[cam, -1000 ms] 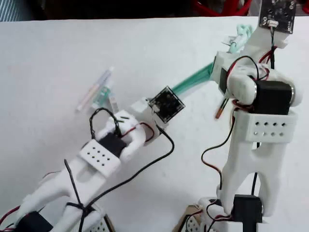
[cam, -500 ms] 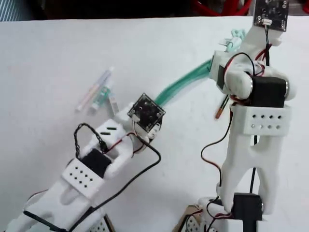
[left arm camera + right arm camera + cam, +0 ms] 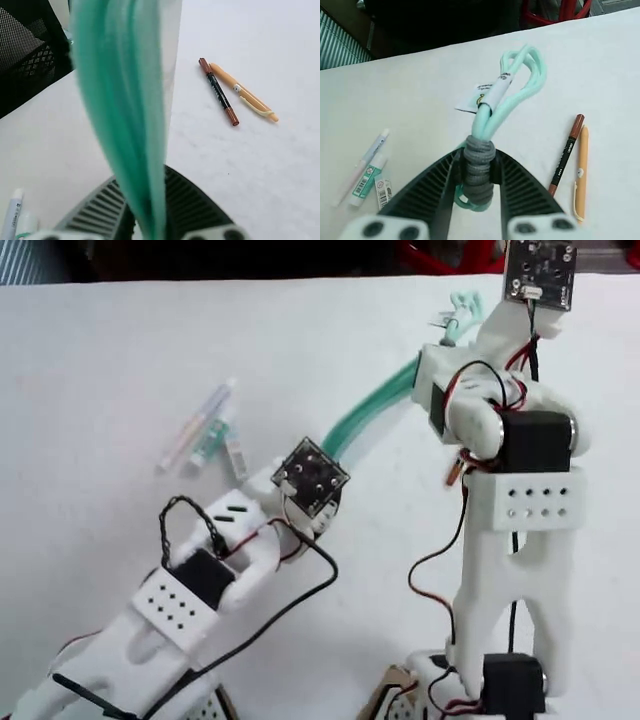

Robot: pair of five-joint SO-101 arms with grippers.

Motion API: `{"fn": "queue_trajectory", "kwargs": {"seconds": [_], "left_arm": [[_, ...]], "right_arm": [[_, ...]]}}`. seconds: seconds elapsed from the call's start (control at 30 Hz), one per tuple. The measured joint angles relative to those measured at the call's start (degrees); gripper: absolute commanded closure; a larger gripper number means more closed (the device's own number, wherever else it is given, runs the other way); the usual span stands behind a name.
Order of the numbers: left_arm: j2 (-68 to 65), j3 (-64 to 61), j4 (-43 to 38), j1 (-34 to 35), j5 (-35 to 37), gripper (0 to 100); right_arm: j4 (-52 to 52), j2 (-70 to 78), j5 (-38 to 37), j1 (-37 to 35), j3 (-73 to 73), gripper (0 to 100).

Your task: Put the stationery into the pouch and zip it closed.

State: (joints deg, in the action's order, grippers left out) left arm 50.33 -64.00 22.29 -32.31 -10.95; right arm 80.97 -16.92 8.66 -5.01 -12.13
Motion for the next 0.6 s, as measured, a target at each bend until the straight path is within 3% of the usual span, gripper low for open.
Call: {"fn": "queue_trajectory", "kwargs": {"seconds": [0.17, 0.37, 0.5, 0.6], "left_arm": [[0.0, 0.0, -0.1, -0.2, -0.1, 96], [1.6, 0.0, -0.1, -0.2, 4.7, 78], [7.6, 0.2, 0.3, -0.4, 13.8, 79], [9.3, 0.2, -0.1, -0.4, 14.1, 80]], "right_arm": [[-0.1, 1.8, 0.0, 0.0, 0.2, 98.1], [-0.8, 2.2, 0.0, 0.0, 0.2, 98.1], [-1.1, 2.3, 0.0, -0.1, 0.2, 98.1], [-1.1, 2.3, 0.0, -0.1, 0.2, 98.1]]}}
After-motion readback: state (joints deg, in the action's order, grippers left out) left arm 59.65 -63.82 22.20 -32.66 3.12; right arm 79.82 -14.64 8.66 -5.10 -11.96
